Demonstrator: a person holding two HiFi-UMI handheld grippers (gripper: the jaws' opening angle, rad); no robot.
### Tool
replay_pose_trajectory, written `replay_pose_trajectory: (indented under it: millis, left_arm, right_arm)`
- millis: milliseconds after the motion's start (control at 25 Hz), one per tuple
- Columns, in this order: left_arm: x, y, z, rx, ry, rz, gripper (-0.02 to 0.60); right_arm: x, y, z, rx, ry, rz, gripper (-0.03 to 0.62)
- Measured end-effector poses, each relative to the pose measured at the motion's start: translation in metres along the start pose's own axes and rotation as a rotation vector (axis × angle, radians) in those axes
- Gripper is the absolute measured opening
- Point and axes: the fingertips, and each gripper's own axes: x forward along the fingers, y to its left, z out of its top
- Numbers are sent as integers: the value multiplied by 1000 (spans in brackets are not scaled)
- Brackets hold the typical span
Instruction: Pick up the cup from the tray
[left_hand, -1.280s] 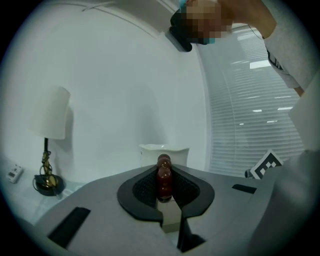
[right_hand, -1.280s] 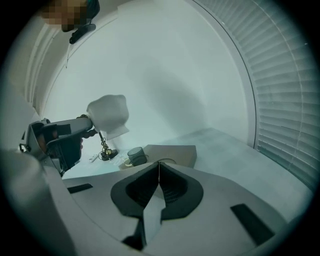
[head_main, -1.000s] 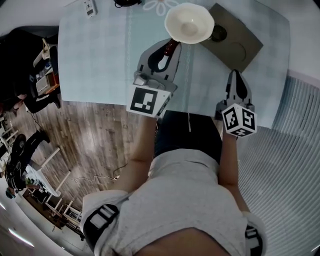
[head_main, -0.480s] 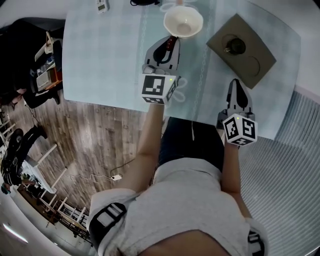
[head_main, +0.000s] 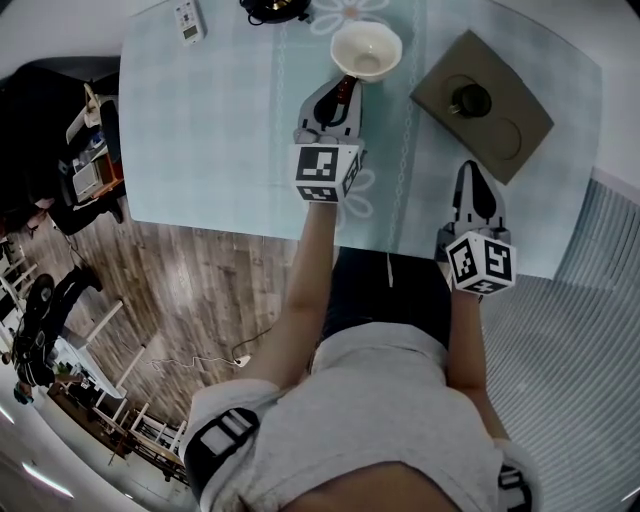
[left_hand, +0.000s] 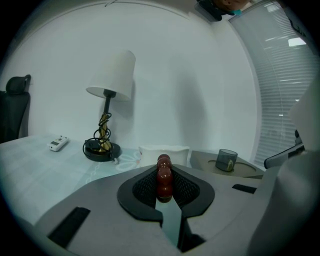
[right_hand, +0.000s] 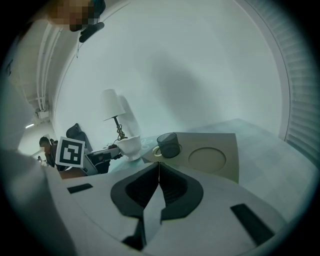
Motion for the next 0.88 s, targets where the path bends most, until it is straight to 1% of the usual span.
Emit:
replay_pose_trajectory:
  millis: [400,600,760,880]
  left_arm:
    - [2,-3,-11,34,6,15,40]
    - [0,-9,-15,120,16,30,40]
    - [-3,-9,-28,112,44,52,40]
    - [-3,-10,-30,114,54,57,40]
  right_arm:
    - [5,-4,3,13,-9,-5,8]
    - [3,-5,5,14,-15,-4,8]
    - [1,-5,3,13,-13,-3,8]
    - [-1,-8,2,16,-13,-5,8]
